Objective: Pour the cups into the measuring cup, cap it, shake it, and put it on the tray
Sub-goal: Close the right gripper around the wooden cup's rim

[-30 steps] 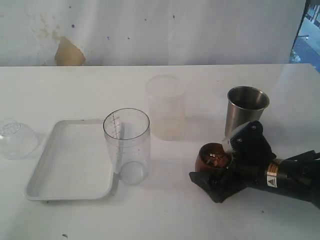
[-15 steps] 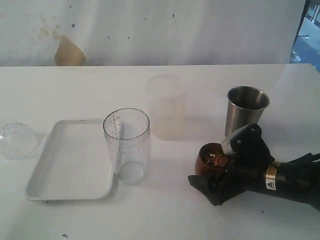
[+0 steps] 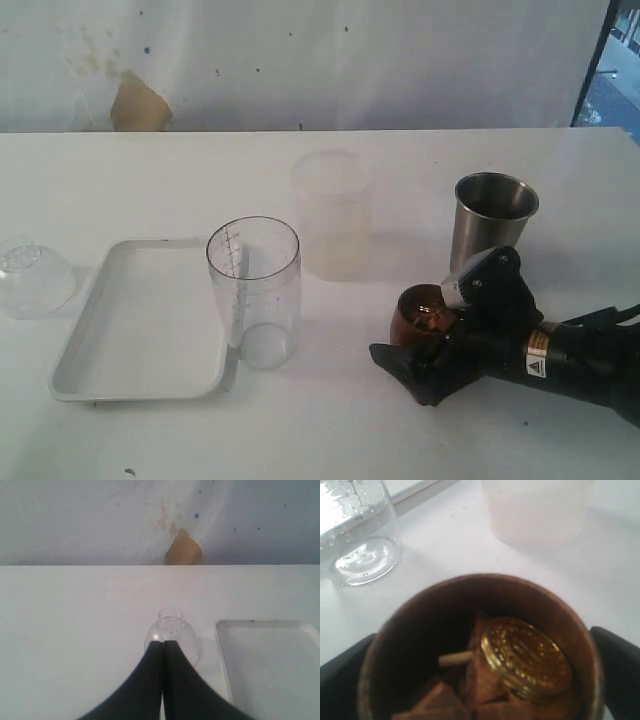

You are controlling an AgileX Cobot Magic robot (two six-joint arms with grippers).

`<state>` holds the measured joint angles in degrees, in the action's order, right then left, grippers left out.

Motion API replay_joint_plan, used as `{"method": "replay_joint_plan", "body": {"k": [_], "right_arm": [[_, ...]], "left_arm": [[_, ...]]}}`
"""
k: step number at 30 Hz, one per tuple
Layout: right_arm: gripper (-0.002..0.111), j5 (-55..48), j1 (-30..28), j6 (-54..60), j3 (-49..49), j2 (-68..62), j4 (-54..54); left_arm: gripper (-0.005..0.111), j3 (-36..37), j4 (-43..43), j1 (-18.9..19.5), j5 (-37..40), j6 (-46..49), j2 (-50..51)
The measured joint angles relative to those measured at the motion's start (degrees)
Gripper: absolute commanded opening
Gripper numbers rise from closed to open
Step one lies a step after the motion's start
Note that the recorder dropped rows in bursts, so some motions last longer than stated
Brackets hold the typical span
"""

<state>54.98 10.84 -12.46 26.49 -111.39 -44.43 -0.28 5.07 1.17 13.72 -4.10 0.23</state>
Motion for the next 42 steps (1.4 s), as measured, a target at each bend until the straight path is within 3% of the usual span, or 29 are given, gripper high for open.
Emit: {"method": "replay_joint_plan", "body": {"k": [11, 16, 22, 25, 30, 33, 42], "right_arm": [[0.101, 0.37, 0.0, 0.11, 0.0, 0.0, 3.43], [0.082, 1.0, 0.0, 0.11, 0.0, 0.0, 3.45], [0.039, 1.2, 0.0, 0.11, 0.0, 0.0, 3.45], [0.029, 1.2, 0.0, 0.11, 0.0, 0.0, 3.34], [0.022, 1.2, 0.0, 0.11, 0.0, 0.0, 3.34], [0.0, 1.2, 0.0, 0.11, 0.0, 0.0, 2.99], [0.0, -0.88, 0.08, -0.65, 0.0, 3.91, 0.15]], "left_arm": [[0.0, 0.0, 0.0, 0.0, 0.0, 0.0, 0.0], [0.0, 0.0, 0.0, 0.0, 0.0, 0.0, 0.0], [0.0, 0.0, 0.0, 0.0, 0.0, 0.0, 0.0], [0.0, 0.0, 0.0, 0.0, 0.0, 0.0, 0.0], [0.0, 0.0, 0.0, 0.0, 0.0, 0.0, 0.0], [0.0, 0.0, 0.0, 0.0, 0.0, 0.0, 0.0], [0.0, 0.0, 0.0, 0.0, 0.0, 0.0, 0.0]]}}
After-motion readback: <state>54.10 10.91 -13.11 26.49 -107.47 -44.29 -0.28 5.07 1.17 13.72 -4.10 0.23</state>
